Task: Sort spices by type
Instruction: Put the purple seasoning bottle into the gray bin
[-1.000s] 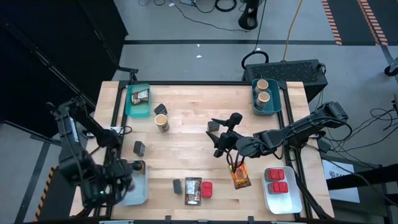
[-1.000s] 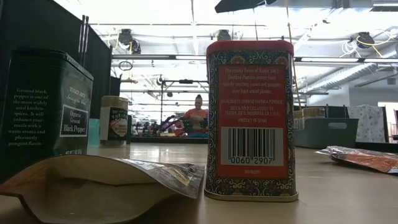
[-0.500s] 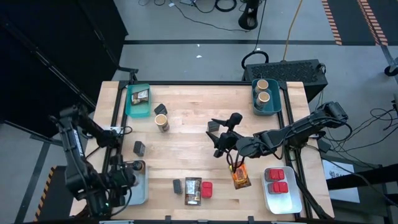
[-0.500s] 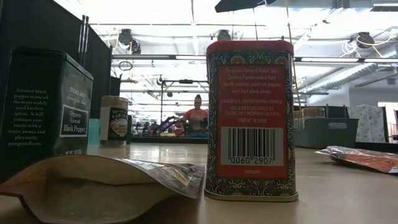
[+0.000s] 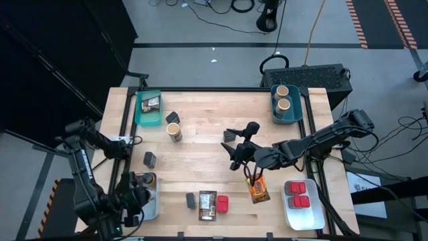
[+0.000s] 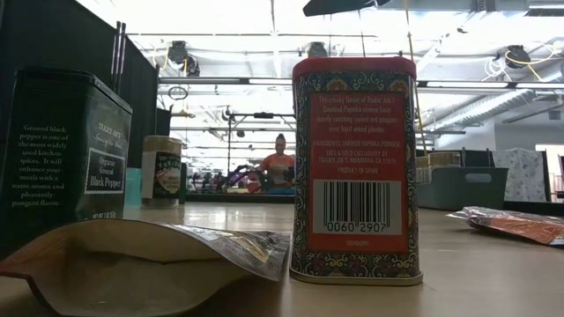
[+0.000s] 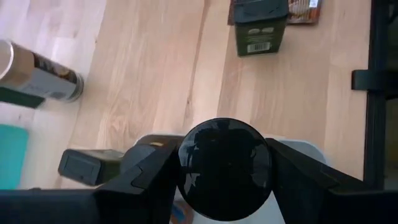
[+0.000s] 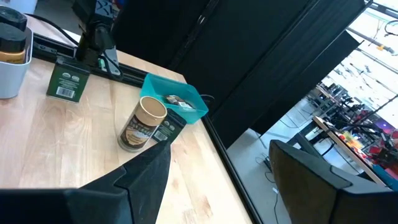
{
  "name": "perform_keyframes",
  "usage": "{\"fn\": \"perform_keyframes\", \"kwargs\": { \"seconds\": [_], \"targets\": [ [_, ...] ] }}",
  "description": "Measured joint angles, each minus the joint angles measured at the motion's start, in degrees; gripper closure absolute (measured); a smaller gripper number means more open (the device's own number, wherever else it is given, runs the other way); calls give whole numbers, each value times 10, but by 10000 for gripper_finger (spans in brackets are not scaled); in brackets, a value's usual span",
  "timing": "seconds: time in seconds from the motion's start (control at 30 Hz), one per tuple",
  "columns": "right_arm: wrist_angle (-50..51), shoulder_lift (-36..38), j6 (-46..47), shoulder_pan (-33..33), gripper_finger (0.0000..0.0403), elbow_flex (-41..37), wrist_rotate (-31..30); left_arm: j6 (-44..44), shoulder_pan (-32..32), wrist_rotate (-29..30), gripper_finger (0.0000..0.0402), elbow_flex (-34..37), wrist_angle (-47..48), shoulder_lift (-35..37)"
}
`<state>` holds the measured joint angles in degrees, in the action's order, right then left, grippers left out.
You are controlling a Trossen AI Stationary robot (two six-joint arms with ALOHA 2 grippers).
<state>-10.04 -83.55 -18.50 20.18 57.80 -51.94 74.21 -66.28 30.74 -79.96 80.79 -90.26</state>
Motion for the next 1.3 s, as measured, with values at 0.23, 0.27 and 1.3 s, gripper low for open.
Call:
{"fn": "perform_keyframes", "kwargs": {
  "seconds": [0.23, 0.27, 1.3],
  "targets": [
    [0, 0, -4, 0, 147, 0, 0, 80, -29, -3, 185, 25, 19, 3],
    [0, 0, -5, 0, 147, 0, 0, 83, -30, -3, 185, 33, 14, 3],
    [-4, 0, 5, -17, 147, 0, 43, 94, 0, -2, 181, 121, -66, 3]
  ]
}}
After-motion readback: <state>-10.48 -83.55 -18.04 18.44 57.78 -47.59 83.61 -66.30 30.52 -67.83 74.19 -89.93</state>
